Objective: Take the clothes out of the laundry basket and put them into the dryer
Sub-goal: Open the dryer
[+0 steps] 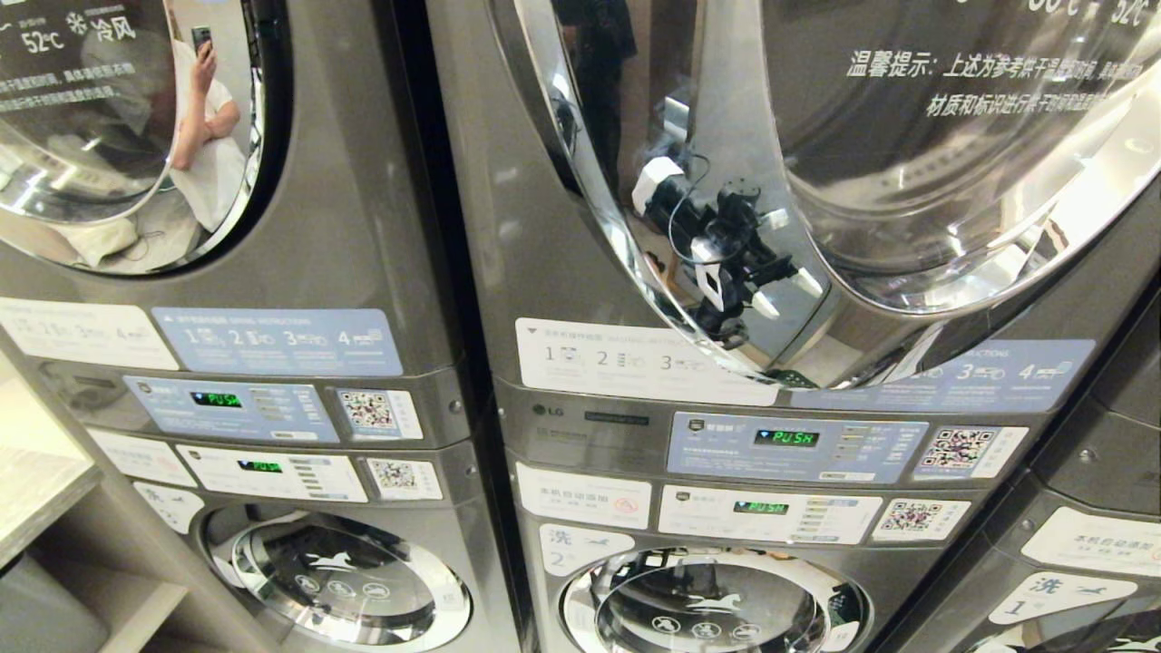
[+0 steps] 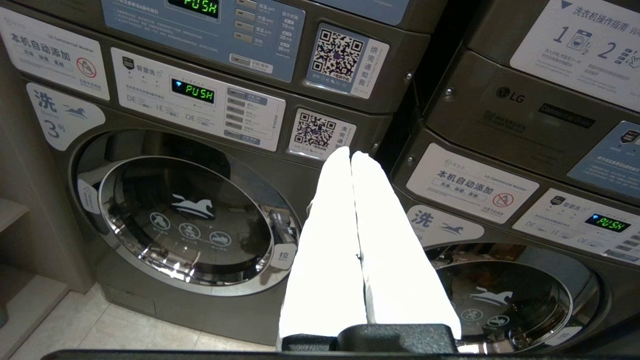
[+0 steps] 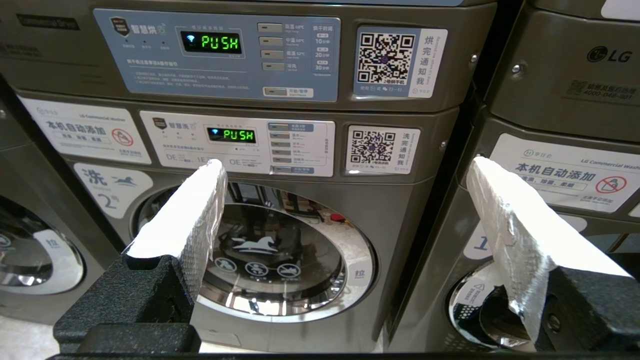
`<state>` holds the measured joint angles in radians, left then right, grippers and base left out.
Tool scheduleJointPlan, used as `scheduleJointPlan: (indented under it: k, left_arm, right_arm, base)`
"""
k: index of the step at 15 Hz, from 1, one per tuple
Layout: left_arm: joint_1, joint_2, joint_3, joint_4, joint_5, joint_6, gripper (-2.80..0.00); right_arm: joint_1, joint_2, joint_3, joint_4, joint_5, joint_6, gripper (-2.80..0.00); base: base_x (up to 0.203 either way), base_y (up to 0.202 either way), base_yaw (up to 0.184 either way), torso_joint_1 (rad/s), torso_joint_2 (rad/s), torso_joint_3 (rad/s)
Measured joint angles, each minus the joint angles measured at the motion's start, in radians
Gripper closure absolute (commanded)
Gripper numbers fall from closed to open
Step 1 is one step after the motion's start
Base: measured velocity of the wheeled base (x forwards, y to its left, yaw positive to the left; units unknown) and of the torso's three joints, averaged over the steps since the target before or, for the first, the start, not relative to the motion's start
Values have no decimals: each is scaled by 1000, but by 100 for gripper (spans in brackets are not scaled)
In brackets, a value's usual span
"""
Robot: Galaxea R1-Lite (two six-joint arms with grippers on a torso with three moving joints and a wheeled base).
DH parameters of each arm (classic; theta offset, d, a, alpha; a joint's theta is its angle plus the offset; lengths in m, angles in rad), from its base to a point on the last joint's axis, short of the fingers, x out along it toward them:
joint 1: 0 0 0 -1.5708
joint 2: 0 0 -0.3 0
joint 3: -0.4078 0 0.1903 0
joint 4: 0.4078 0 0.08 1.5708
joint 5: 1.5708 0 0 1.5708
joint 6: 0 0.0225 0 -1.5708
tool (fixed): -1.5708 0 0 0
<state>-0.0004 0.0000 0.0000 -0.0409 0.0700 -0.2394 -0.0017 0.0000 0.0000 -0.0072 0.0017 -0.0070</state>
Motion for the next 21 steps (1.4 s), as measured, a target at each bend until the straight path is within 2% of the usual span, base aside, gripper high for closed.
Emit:
scheduleJointPlan:
  k: [9, 21]
  left_arm:
    - [0, 0, 0, 0, 0, 2, 0]
    - [0, 0, 0, 0, 0, 0, 0]
  right_arm:
    - [0, 0, 0, -2, 0, 7, -280]
    - [0, 0, 0, -2, 0, 8, -280]
  base:
    - [1, -7, 0, 0, 0, 1]
    - [0, -188, 2, 2, 2, 1]
